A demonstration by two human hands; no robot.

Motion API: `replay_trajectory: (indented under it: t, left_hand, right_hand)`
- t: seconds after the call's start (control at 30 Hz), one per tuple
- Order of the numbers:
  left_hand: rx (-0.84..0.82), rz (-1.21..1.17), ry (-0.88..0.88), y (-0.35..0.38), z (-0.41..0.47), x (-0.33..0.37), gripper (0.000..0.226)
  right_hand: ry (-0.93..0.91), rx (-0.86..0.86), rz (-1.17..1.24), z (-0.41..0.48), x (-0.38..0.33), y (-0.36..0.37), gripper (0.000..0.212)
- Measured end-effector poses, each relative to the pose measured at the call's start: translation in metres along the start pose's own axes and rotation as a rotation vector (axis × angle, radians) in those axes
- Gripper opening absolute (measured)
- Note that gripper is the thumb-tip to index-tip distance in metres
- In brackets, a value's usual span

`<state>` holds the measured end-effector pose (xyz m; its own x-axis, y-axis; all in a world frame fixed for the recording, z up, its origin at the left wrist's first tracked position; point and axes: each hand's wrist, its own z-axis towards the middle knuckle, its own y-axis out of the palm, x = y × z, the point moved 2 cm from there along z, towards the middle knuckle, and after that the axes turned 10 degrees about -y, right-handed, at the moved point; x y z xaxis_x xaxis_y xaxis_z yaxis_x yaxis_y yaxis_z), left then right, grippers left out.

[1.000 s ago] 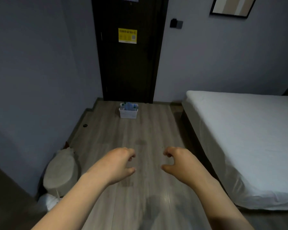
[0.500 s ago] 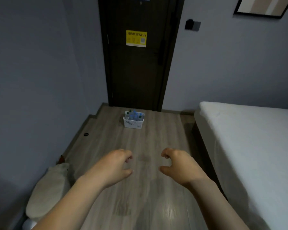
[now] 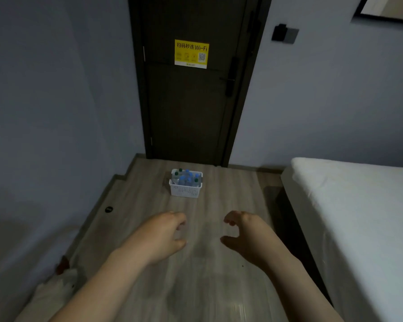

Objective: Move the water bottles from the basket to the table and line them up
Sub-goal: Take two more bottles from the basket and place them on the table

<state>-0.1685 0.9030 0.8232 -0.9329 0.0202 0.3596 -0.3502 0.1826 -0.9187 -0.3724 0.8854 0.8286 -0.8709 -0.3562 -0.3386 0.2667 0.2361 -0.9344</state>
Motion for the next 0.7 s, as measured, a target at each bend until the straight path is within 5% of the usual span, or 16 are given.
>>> replay_trajectory:
  t: [0.7]
  left_hand:
    - [0.002, -0.099, -0.146, -0.047, 0.356, -0.038, 0.035]
  right_hand:
    - [-0.084, -0.031, 0.041, 0.357, 0.134, -0.061, 0.047]
